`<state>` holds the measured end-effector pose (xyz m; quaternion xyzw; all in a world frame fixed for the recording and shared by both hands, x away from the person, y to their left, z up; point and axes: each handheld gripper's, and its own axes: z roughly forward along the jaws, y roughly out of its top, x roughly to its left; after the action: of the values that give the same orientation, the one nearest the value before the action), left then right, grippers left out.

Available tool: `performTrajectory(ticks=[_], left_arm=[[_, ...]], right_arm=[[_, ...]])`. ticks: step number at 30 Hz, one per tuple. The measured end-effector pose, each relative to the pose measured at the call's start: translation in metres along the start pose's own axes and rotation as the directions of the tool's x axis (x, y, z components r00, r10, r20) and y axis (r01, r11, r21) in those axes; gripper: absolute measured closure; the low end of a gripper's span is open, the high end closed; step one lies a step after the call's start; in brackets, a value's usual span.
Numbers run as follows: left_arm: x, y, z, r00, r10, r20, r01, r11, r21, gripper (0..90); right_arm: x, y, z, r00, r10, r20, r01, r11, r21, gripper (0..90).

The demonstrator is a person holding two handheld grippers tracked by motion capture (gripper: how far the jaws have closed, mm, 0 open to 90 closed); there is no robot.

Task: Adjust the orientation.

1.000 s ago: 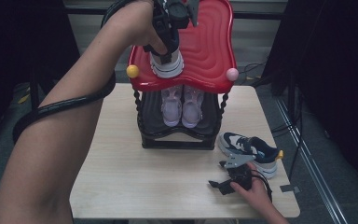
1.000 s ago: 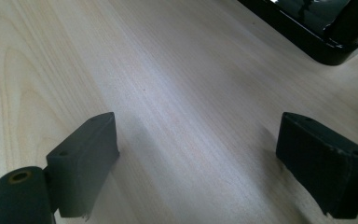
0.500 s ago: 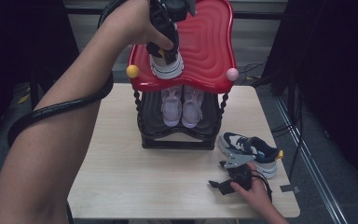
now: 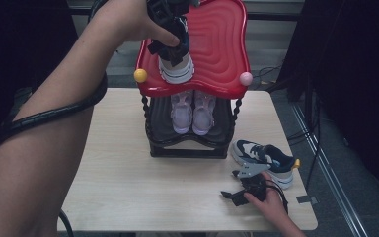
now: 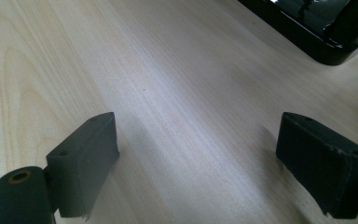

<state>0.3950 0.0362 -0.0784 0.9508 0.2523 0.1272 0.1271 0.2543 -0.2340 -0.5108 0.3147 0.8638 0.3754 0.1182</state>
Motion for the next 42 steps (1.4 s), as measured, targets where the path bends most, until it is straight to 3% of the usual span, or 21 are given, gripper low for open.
performTrajectory(ticks=[8, 20, 42], left_arm=[[0.002, -0.013, -0.006, 0.9988, -0.032, 0.037, 0.031, 0.9993, 0.022, 23.8], [0.004, -0.036, 0.0, 0.9956, -0.061, 0.071, 0.06, 0.9979, 0.026, 21.2], [0.012, -0.084, 0.015, 0.9904, -0.101, 0.095, 0.1, 0.9949, 0.011, 18.2]], right_arm=[[0.0, 0.0, 0.0, 1.0, 0.0, 0.0, 0.0, 1.0, 0.0, 12.1], [0.0, 0.0, 0.0, 1.0, -0.001, 0.0, 0.001, 1.0, 0.0, 12.1], [0.0, 0.0, 0.0, 1.0, -0.001, 0.0, 0.001, 1.0, 0.0, 12.1]])
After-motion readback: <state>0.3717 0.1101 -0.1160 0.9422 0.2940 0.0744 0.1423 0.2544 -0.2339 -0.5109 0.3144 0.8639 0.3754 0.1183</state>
